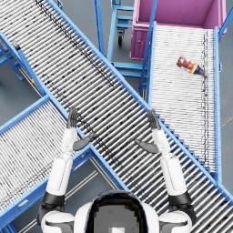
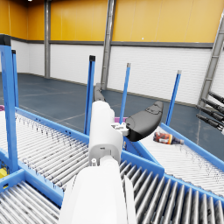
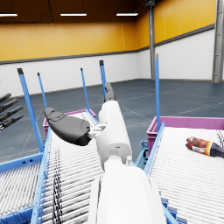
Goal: Pick up the oil and place it on the left assembly line, put the cola on the right, and keep Sprite still
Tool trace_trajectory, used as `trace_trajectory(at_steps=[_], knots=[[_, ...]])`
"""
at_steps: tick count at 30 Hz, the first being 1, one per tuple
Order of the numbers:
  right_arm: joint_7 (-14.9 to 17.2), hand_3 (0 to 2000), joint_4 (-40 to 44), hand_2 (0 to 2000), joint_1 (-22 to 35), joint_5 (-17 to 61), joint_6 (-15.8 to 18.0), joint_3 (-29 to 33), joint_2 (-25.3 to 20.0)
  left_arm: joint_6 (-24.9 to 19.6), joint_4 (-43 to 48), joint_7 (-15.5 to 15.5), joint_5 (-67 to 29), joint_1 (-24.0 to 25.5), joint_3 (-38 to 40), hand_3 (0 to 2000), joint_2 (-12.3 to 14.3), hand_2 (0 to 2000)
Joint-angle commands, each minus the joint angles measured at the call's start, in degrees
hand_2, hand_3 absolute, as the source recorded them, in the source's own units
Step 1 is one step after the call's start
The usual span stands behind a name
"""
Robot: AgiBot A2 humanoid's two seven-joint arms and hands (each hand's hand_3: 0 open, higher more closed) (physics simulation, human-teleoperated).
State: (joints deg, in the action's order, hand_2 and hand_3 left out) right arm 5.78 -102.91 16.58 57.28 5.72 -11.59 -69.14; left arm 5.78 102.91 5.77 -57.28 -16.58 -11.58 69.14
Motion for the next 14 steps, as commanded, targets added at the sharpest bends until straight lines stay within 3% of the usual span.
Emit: trace_trajectory(at_steps=[1, 14], knots=[[0.0, 0, 0.0, 0, 0.0, 0.0, 0.0, 0.0, 0.0, 0.0, 0.0, 0.0, 0.0, 0.0, 0.0, 0, 0.0, 0], [0.0, 0, 0.0, 0, 0.0, 0.0, 0.0, 0.0, 0.0, 0.0, 0.0, 0.0, 0.0, 0.0, 0.0, 0, 0.0, 0]])
